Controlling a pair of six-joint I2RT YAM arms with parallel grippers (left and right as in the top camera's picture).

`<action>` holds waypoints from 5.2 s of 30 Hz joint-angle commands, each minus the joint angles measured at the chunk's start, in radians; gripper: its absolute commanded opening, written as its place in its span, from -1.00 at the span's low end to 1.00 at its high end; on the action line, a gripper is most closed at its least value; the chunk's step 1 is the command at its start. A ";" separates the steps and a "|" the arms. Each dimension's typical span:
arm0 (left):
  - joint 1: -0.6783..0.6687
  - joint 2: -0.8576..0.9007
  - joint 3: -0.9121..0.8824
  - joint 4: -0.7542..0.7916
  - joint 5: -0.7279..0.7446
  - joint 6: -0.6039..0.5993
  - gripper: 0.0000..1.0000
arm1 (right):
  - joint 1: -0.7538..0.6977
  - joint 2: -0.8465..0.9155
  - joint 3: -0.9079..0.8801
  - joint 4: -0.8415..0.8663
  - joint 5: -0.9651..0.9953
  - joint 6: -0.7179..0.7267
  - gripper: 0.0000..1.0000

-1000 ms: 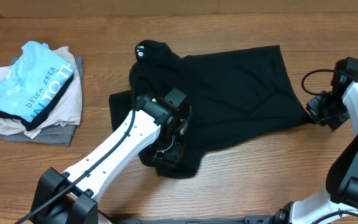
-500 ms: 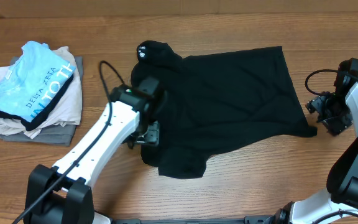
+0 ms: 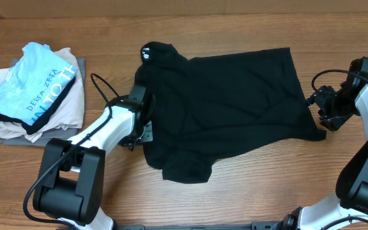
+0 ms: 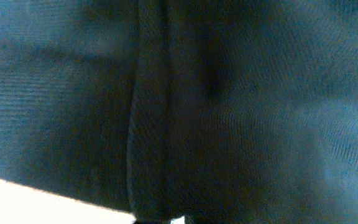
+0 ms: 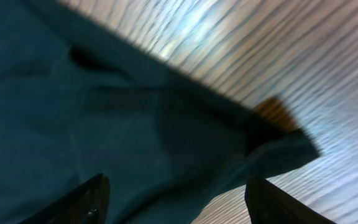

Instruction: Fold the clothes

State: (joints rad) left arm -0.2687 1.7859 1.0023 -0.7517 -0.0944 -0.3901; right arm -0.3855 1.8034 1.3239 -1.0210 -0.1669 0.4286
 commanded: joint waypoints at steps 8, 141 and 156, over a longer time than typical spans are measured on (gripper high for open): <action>0.283 0.061 0.079 0.035 -0.110 0.020 -0.92 | 0.025 -0.008 0.011 -0.020 -0.120 -0.059 0.40; 0.222 -0.049 0.565 -0.586 0.449 0.491 -0.21 | 0.168 -0.129 -0.369 0.103 -0.163 0.053 -0.89; 0.222 -0.049 0.565 -0.565 0.449 0.503 -0.08 | 0.137 -0.274 -0.230 -0.309 -0.074 -0.033 -0.92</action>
State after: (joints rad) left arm -0.0502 1.7519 1.5524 -1.3228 0.3622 0.0860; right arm -0.2424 1.5314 1.1088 -1.3212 -0.2901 0.4110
